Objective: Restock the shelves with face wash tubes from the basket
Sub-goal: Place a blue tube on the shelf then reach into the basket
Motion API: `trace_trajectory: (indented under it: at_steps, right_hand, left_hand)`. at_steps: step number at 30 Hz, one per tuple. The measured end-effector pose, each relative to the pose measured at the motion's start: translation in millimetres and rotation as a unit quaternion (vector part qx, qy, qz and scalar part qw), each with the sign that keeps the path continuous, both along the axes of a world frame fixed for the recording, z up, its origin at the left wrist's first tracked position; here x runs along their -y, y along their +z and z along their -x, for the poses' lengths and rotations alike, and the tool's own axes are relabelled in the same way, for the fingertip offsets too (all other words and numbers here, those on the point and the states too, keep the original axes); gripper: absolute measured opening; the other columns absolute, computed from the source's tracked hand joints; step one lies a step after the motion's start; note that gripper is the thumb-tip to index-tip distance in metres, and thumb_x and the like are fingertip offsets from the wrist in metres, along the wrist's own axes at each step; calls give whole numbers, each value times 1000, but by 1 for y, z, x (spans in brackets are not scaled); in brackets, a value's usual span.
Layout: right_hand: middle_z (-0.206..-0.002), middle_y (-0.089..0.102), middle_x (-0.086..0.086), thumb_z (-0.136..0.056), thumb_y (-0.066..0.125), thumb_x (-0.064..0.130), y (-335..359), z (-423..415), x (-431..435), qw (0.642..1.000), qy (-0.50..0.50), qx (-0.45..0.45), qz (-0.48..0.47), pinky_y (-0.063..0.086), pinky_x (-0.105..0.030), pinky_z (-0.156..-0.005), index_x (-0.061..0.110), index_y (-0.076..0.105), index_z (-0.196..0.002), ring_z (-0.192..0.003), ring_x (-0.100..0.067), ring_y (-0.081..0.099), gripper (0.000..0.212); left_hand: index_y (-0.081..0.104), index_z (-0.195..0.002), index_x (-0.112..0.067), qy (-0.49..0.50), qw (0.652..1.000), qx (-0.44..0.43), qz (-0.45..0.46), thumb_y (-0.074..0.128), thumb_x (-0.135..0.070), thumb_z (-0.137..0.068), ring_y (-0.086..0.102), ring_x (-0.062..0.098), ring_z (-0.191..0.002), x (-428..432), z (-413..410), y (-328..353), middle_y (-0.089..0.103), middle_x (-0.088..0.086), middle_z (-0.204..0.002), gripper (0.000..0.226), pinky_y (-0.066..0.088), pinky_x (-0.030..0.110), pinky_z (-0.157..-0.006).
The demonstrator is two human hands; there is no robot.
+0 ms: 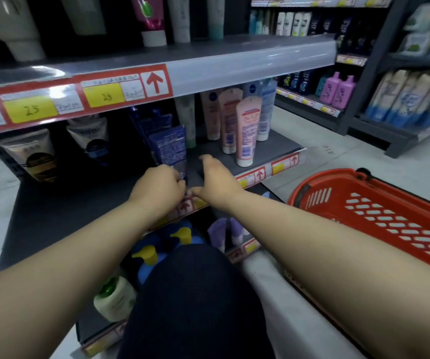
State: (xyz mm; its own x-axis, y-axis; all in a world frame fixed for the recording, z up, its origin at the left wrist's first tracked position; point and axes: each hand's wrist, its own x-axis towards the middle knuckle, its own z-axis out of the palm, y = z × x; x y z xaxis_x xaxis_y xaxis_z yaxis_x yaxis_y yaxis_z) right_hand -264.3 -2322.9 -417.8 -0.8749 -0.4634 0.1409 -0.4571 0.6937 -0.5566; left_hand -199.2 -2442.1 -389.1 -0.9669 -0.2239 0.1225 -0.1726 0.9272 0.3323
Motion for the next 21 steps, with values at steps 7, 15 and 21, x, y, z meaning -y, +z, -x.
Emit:
trace_trajectory:
  at_steps: [7, 15, 21]
  right_hand:
    - [-132, 48, -19, -78, 69, 25, 12, -12, -128, 988, -26, -84, -124, 39, -37, -102, 3, 37, -134, -124, -33, 45, 68]
    - [-134, 46, -17, -81, 67, 30, 4, -28, -308, 953, -136, -25, -270, 38, -38, -103, 4, 39, -134, -124, -33, 45, 65]
    - [-131, 45, -16, -82, 65, 26, -39, -38, -407, 929, -193, 73, -308, 41, -37, -100, 7, 39, -133, -122, -33, 47, 60]
  left_hand:
    - [62, -99, -15, -193, 980, -14, 53, 49, -24, -89, 60, 35, -102, -110, 24, 6, 67, 14, -106, 19, 45, 34, -75]
    - [47, -134, -15, -356, 923, 73, 128, 51, -23, -88, 52, 30, -122, -269, 68, -15, 53, 14, -136, 47, 43, 33, -98]
    - [44, -134, -12, -441, 867, 144, 179, 53, -22, -89, 51, 30, -122, -388, 83, -59, 52, 12, -136, 47, 43, 36, -99]
